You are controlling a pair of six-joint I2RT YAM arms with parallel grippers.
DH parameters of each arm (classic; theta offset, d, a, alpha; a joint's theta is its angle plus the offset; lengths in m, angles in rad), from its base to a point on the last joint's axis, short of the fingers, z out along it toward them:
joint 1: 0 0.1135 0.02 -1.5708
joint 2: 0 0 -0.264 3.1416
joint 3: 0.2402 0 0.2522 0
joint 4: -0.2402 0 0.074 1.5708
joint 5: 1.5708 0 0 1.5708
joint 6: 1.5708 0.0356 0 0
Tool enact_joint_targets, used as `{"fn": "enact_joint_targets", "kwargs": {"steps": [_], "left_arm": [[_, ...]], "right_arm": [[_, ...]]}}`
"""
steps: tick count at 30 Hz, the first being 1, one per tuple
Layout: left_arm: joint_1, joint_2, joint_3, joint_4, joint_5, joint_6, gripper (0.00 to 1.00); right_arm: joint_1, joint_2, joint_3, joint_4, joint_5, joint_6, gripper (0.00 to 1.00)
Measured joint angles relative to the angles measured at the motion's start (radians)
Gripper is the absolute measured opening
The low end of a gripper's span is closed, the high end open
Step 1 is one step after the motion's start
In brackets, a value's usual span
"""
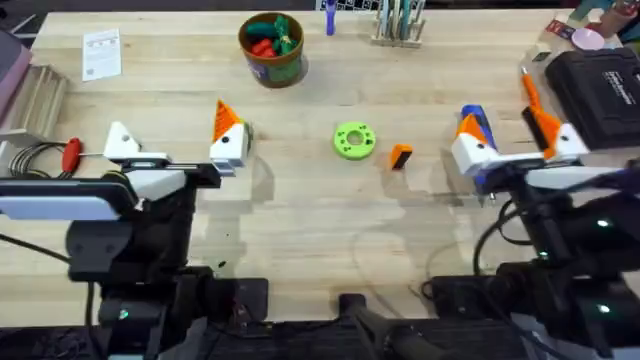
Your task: Pick up the gripper from the table and insert it into the empty holder that is missing its gripper. Then pick up a screw, insert it into the mounting hole, and use the screwdriver to tighten it. Finally, clean up the table by picking up the vegetable and placing it into the bucket.
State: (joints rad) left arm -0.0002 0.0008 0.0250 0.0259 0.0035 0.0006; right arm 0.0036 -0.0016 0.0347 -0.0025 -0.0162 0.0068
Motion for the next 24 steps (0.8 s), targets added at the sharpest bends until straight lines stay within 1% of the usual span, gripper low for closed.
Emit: {"fn": "enact_joint_targets", "kwargs": {"steps": [2, 4, 6, 9, 14, 18, 24], "left_arm": [[0.000, 0.000, 0.040, -0.037, -0.004, 0.000, 0.985], [0.000, 0.008, 0.109, -0.084, -0.017, 0.000, 0.985], [0.000, 0.034, 0.198, -0.142, -0.034, 0.000, 0.986], [0.000, 0.116, 0.350, -0.239, -0.059, 0.002, 0.985], [0.000, 0.326, 0.588, -0.426, -0.080, 0.011, 0.985], [0.000, 0.522, 0.755, -0.574, -0.083, 0.015, 0.985], [0.000, 0.769, 0.917, -0.735, -0.083, 0.018, 0.985]], "right_arm": [[0.000, 0.002, 0.049, -0.007, 0.000, 0.001, 0.926], [0.000, 0.002, 0.113, -0.028, 0.000, 0.006, 0.925], [0.000, 0.008, 0.193, -0.085, -0.001, 0.011, 0.926], [0.000, 0.056, 0.320, -0.204, -0.001, 0.016, 0.926], [0.000, 0.242, 0.533, -0.431, -0.004, 0.019, 0.926], [0.000, 0.454, 0.709, -0.590, -0.004, 0.019, 0.926], [0.000, 0.757, 0.919, -0.798, -0.004, 0.020, 0.926]]}}
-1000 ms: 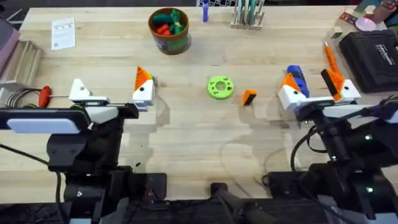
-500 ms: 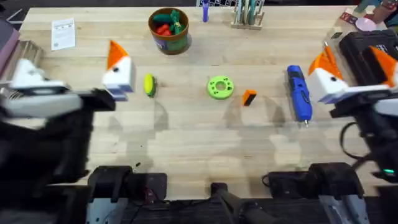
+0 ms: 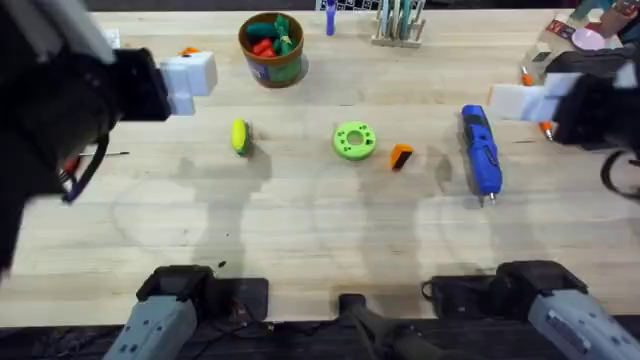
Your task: Pick up the gripper from the table and insert it into the empty holder that is missing its gripper. Then pick up a screw, insert it into the mounting hole, and use the screwdriver to tighten it. Finally, clean up the table by picking up the vegetable and placing it into the bucket.
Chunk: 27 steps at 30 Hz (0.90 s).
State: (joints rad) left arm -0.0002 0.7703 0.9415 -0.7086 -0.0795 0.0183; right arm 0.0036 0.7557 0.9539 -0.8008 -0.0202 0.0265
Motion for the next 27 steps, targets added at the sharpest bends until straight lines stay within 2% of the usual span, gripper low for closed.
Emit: {"fn": "enact_joint_targets", "kwargs": {"steps": [5, 10, 18, 21, 27], "left_arm": [[0.000, 0.175, 0.097, -0.109, 0.001, 0.001, 0.985], [0.000, 0.305, 0.166, -0.166, 0.008, 0.001, 0.985], [0.000, 0.383, 0.174, -0.171, 0.028, 0.001, 0.985], [-0.002, 0.401, 0.176, -0.217, 0.052, -0.004, 0.985], [-0.027, 0.525, 0.178, -0.317, 0.069, -0.078, 0.985]], "right_arm": [[0.000, 0.198, 0.110, -0.109, 0.000, 0.000, 0.926], [0.000, 0.303, 0.130, -0.125, 0.000, 0.000, 0.926], [0.000, 0.333, 0.130, -0.127, 0.000, 0.000, 0.926], [0.000, 0.333, 0.130, -0.128, 0.000, 0.000, 0.927], [0.000, 0.333, 0.130, -0.128, 0.000, 0.000, 0.926]]}}
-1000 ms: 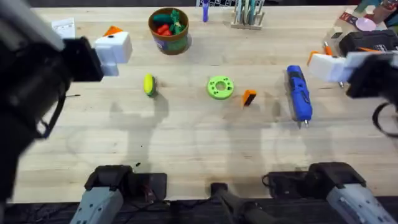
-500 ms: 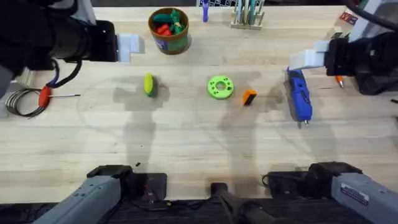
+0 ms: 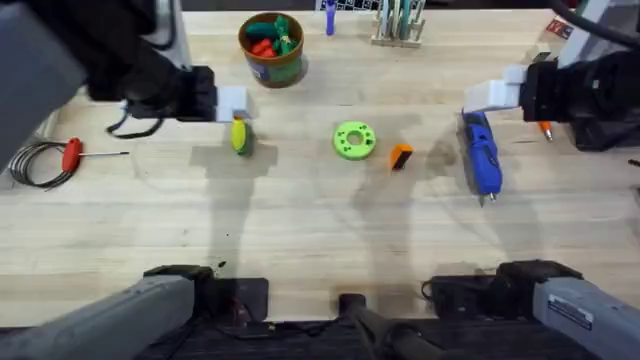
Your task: Pick up the gripper from the table and insert it into the empty holder that is missing its gripper. Then pick up a screw, insert it into the mounting hole, and use the screwdriver to tighten it. Finally, clean up the table by picking up the vegetable and placing it into the bucket.
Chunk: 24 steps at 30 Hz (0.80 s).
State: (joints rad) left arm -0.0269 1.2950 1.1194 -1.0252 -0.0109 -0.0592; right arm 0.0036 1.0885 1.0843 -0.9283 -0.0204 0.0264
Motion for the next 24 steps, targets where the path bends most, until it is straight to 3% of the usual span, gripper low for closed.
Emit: {"fn": "enact_joint_targets", "kwargs": {"steps": [8, 18, 21, 24], "left_arm": [[-0.005, 0.274, 0.000, 0.084, 0.019, -0.085, 0.985], [-0.005, 0.434, 0.000, 0.147, 0.048, -0.123, 0.987], [-0.005, 0.459, 0.000, 0.149, 0.049, -0.127, 0.910], [-0.005, 0.465, 0.002, 0.152, 0.064, -0.131, 0.766]], "right_arm": [[0.000, 0.000, 0.000, 0.000, 0.000, 0.000, 0.927], [0.000, 0.000, 0.000, 0.000, 0.000, 0.000, 0.926], [0.000, 0.000, 0.000, 0.000, 0.000, 0.000, 0.926], [0.000, 0.000, 0.000, 0.000, 0.000, 0.000, 0.926]]}}
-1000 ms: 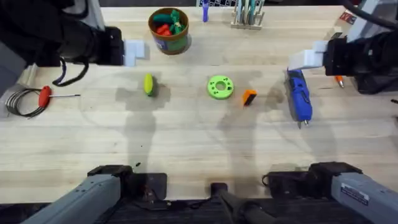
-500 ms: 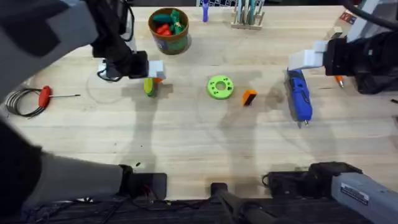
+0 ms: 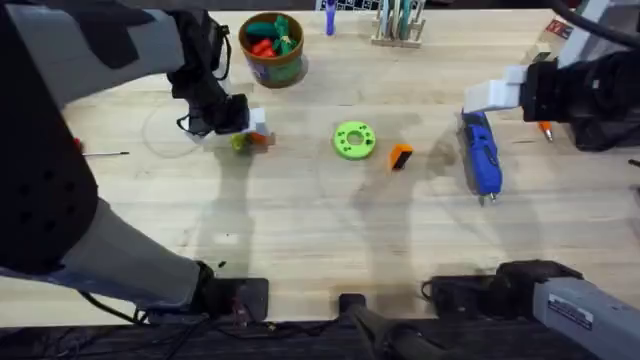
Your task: Pick up the gripper from the table and insert it into the empty holder that is missing its gripper. Then pick up a screw, insert it into the mounting hole, and use the screwdriver to tighten it. Finally, clean up the table by picking up the vegetable and placing it into the bucket.
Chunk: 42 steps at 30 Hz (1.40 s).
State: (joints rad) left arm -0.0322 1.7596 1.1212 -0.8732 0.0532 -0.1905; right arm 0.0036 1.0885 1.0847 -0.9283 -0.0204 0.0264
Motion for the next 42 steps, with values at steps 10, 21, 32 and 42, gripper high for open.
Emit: {"fn": "enact_joint_targets", "kwargs": {"steps": [10, 21, 32, 42], "left_arm": [[-0.003, 0.000, 0.006, 0.006, 0.018, -0.003, 0.017], [-0.003, -0.021, 0.011, -0.004, 0.022, -0.003, 0.016], [-0.003, -0.321, 0.118, -0.150, 0.056, 0.020, 0.016], [-0.003, -0.514, 0.134, -0.191, 0.055, 0.028, 0.016]], "right_arm": [[0.000, 0.000, 0.000, 0.000, 0.000, 0.000, 0.927], [0.000, 0.000, 0.000, 0.000, 0.000, 0.000, 0.926], [0.000, 0.000, 0.000, 0.000, 0.000, 0.000, 0.927], [0.000, 0.000, 0.000, 0.000, 0.000, 0.000, 0.926]]}}
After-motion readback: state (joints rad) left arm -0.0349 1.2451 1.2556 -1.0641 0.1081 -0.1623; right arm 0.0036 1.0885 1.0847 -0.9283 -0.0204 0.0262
